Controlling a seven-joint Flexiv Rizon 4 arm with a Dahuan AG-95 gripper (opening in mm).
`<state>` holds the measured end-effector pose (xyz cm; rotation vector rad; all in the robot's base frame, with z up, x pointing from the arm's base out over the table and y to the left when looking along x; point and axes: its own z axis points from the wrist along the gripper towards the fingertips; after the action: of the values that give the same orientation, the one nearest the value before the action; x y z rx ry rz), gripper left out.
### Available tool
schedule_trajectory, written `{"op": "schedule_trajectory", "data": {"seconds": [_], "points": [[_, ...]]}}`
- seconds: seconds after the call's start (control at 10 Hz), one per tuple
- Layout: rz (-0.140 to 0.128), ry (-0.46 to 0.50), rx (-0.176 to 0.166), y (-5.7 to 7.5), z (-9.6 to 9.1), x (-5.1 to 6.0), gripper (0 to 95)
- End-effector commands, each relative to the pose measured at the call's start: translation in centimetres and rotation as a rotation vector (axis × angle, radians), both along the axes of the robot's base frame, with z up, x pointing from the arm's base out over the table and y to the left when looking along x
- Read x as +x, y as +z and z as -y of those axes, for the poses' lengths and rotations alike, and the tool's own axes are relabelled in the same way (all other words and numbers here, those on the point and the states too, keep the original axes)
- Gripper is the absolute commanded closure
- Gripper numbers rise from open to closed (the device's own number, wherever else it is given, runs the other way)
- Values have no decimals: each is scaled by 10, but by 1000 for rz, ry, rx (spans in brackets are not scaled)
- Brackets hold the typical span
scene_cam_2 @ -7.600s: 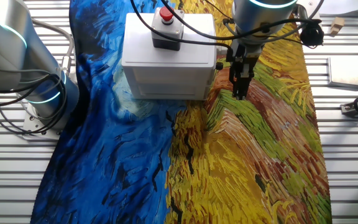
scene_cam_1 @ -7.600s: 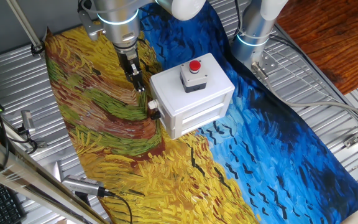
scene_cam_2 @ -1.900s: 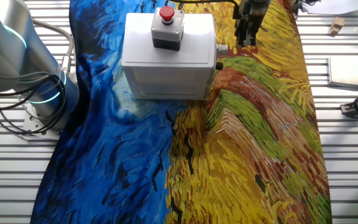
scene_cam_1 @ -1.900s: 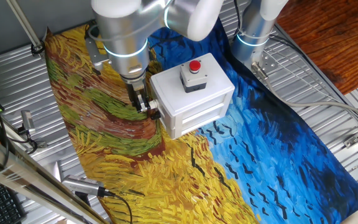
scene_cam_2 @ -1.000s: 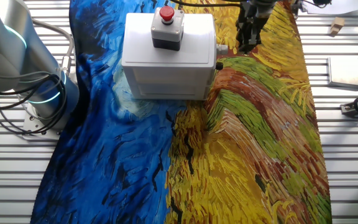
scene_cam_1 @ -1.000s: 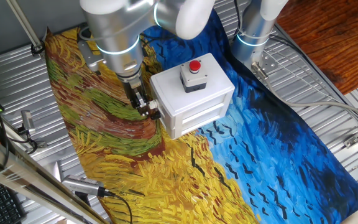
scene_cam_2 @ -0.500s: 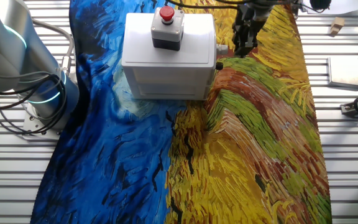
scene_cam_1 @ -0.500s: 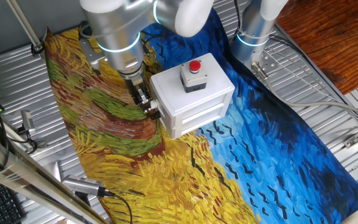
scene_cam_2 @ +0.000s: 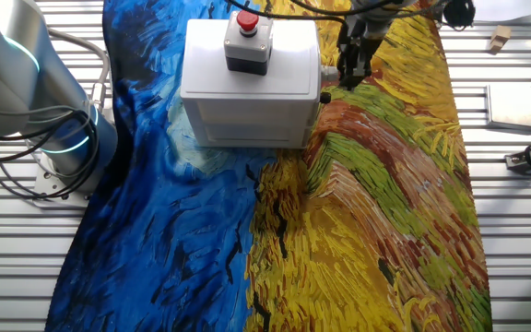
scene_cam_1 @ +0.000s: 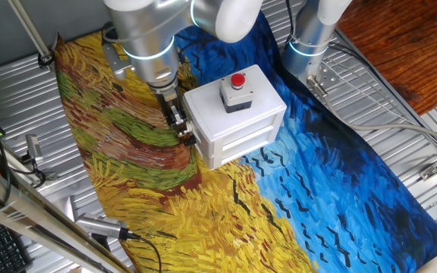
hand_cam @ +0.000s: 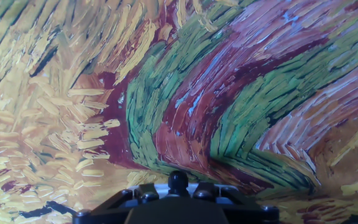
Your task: Take something out of a drawer
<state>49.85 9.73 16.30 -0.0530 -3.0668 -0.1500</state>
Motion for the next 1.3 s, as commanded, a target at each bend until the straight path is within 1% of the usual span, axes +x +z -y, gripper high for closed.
{"op": "schedule_trajectory", "data": {"seconds": [0.1,0.6,0.9,1.0,1.3], "points": [[4,1,-4,-3,-1,-4,570],[3,-3,-16,-6,-7,-9,570],[-1,-9,-40,-8,-9,-11,570],[-2,-7,-48,-9,-9,-12,760],[-6,3,-74,-10,-8,-13,760]]}}
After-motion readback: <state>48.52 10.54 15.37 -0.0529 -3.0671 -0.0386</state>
